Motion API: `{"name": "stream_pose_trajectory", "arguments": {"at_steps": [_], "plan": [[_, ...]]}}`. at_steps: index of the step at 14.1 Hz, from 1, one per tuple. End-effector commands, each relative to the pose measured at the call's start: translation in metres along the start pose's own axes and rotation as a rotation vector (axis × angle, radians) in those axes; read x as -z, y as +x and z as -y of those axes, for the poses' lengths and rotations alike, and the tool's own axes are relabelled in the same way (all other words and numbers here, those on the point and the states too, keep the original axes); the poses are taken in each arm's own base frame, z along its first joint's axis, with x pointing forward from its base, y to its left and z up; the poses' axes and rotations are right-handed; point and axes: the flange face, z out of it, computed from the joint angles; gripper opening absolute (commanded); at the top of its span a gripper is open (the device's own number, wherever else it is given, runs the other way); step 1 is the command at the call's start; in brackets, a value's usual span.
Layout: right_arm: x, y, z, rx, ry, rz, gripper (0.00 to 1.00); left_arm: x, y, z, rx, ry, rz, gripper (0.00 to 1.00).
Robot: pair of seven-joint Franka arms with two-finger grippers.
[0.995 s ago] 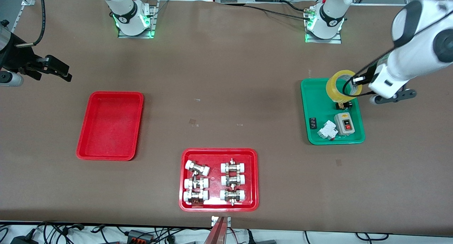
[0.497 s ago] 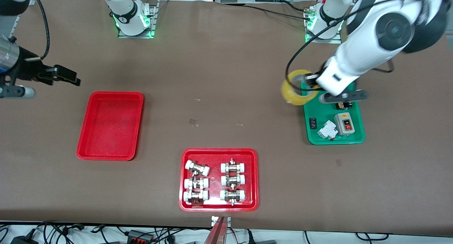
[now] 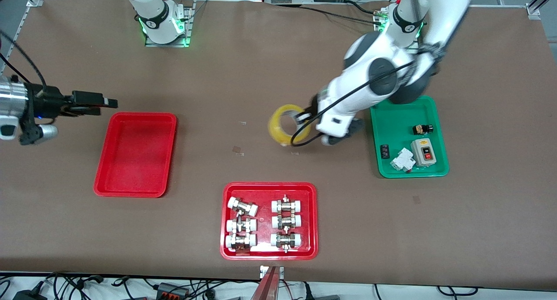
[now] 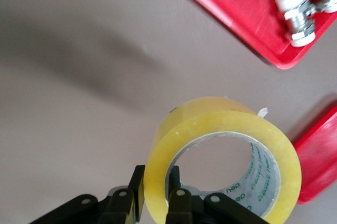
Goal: Left arm passes tape to right arm into tray
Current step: 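Carry the tape toward center while the right gripper reaches toward it, then close the right gripper on the tape roll beside the left gripper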
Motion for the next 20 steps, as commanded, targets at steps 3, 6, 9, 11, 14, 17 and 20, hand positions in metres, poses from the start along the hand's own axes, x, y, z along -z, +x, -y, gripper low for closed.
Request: {"name": "stream_pose_trajectory", "arguments": {"at_steps": [3,6,9,11,14,17,20], "plan": [[-0.066,0.047,0.023,0.041,0.201,0.025,1.0,-0.01,-0.01,-0.04,0.182,-0.224,0.095,0.0],[-0.12,0.065,0.062,0.058,0.198,0.007,1.0,-0.048,-0.015,-0.055,0.318,-0.359,0.112,0.0],[-0.158,0.074,0.089,0.063,0.18,-0.011,1.0,-0.068,-0.03,-0.071,0.4,-0.43,0.132,0.01],[-0.179,0.082,0.092,0.061,0.163,-0.025,1.0,-0.07,-0.035,-0.072,0.439,-0.426,0.146,0.04],[-0.203,0.09,0.097,0.068,0.143,-0.034,1.0,-0.074,-0.034,-0.072,0.446,-0.422,0.149,0.04],[-0.214,0.092,0.11,0.071,0.154,-0.054,1.0,-0.08,-0.042,-0.072,0.433,-0.413,0.146,0.04],[-0.221,0.094,0.117,0.077,0.152,-0.072,1.0,-0.086,-0.042,-0.071,0.432,-0.406,0.145,0.04]]}}
